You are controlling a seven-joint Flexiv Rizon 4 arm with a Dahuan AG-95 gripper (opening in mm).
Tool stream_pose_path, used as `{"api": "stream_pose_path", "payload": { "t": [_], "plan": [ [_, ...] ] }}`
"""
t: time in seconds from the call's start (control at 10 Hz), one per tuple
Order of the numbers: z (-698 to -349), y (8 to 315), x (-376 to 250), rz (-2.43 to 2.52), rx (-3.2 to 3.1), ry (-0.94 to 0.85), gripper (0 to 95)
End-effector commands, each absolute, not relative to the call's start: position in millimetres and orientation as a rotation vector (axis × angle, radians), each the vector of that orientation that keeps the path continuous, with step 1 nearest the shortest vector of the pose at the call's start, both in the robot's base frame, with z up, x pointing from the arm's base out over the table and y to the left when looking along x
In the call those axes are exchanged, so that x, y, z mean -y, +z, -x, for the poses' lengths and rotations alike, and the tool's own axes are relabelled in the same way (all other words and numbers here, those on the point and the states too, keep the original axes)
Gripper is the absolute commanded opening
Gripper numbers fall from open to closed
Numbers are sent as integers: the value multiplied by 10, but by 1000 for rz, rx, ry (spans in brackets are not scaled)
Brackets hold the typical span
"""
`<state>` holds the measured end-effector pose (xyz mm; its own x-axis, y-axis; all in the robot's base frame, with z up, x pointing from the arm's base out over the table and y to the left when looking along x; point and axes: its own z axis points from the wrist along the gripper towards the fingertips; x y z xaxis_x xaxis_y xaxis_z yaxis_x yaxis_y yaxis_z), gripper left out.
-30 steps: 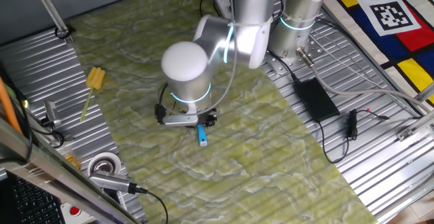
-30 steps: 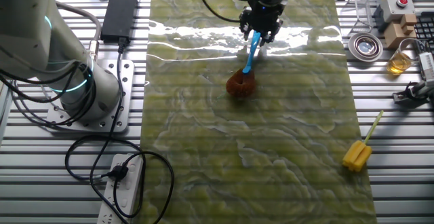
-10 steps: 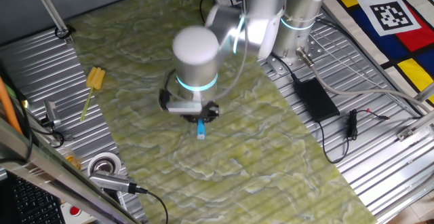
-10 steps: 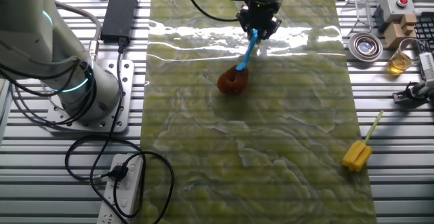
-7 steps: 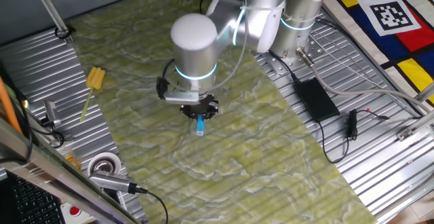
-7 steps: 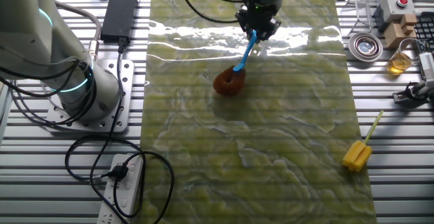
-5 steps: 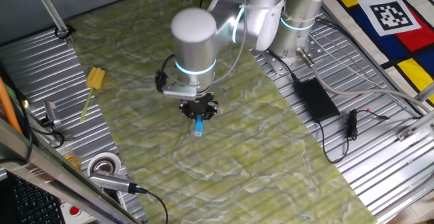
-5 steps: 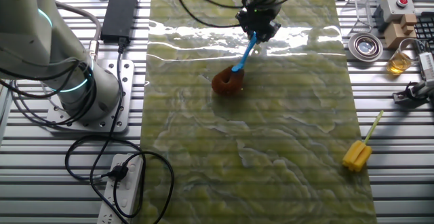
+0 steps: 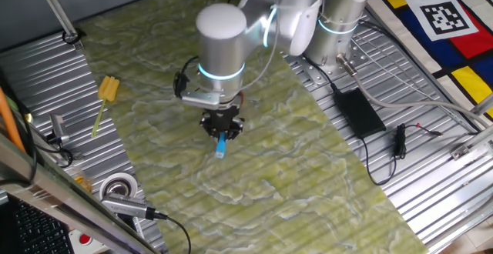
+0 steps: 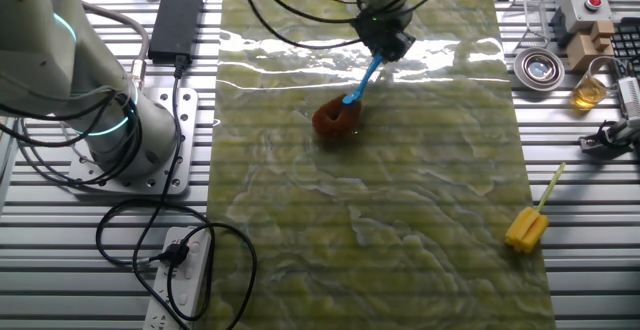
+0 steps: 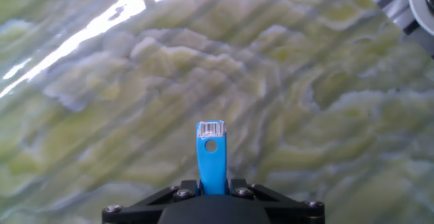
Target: Scrub the table with a brush
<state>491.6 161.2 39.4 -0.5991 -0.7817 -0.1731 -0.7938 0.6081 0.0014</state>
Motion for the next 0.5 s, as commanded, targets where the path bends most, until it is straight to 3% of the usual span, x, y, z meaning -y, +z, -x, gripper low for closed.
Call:
{"api": "stream_pose_path", "payload": {
  "t": [0.1, 0.5],
  "plan": [
    [-4953, 386, -1598, 1342, -2666, 92, 0],
    [-5176, 406, -1539, 1452, -2611, 72, 0]
  ]
}}
